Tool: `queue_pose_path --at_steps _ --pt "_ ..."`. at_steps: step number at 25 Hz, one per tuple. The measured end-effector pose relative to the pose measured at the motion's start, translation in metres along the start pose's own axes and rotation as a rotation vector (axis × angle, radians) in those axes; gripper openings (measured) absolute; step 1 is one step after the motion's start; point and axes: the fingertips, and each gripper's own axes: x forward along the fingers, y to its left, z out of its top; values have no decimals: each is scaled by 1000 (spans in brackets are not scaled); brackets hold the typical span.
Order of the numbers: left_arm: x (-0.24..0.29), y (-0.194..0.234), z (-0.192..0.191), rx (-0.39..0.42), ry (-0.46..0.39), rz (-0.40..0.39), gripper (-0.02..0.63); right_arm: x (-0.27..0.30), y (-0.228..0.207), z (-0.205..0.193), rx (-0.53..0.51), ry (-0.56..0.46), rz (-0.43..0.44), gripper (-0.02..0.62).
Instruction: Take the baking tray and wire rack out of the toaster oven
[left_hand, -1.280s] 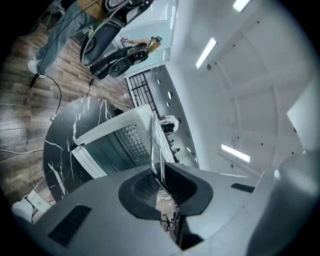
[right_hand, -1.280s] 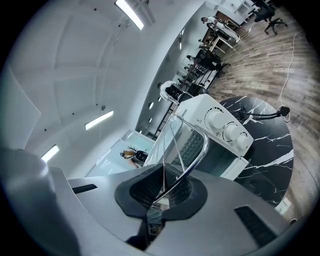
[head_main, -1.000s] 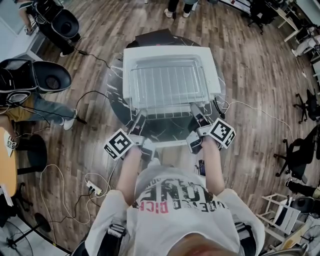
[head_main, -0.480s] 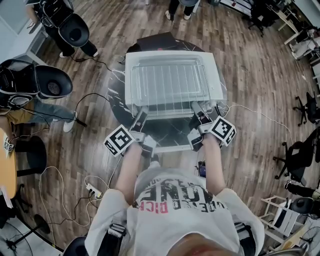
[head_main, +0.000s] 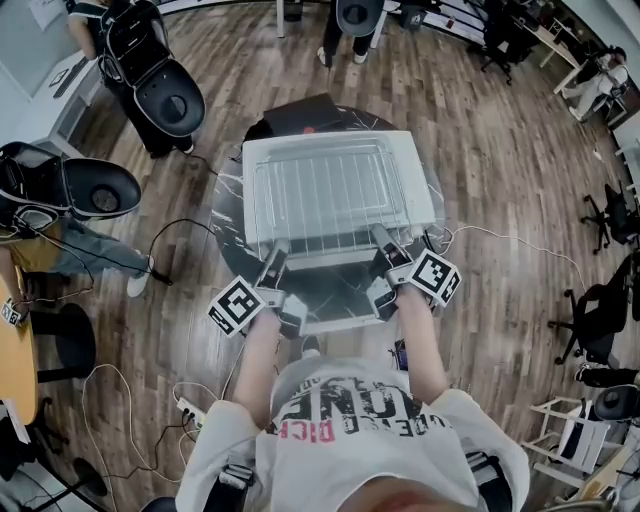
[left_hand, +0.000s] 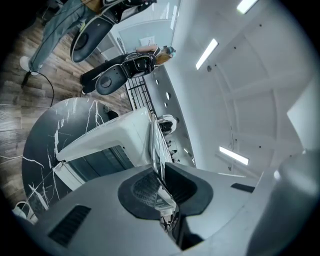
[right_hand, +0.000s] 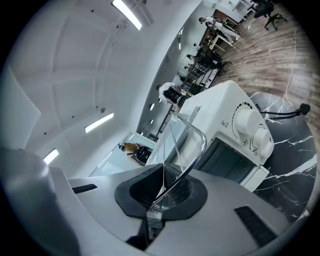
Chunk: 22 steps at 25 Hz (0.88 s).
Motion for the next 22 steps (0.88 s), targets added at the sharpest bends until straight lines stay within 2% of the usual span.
queue_pose_path --at_steps 8,10,12,13,15,22 --pt "9 5 4 23 1 -14 18 10 -4 2 -11 -6 19 3" --pt "9 1 4 43 2 -23 41 9 0 4 -36 -12 35 15" --pt "9 -2 4 48 1 -36 148 7 2 6 -51 -13 47 107" --pt "8 -2 4 45 -1 -42 167 6 3 6 -52 -10 48 138" --pt "7 -3 5 42 -10 -48 174 2 1 6 -51 -7 39 170" --pt "-5 -2 1 43 -27 -40 184 -11 1 5 -66 -7 59 195"
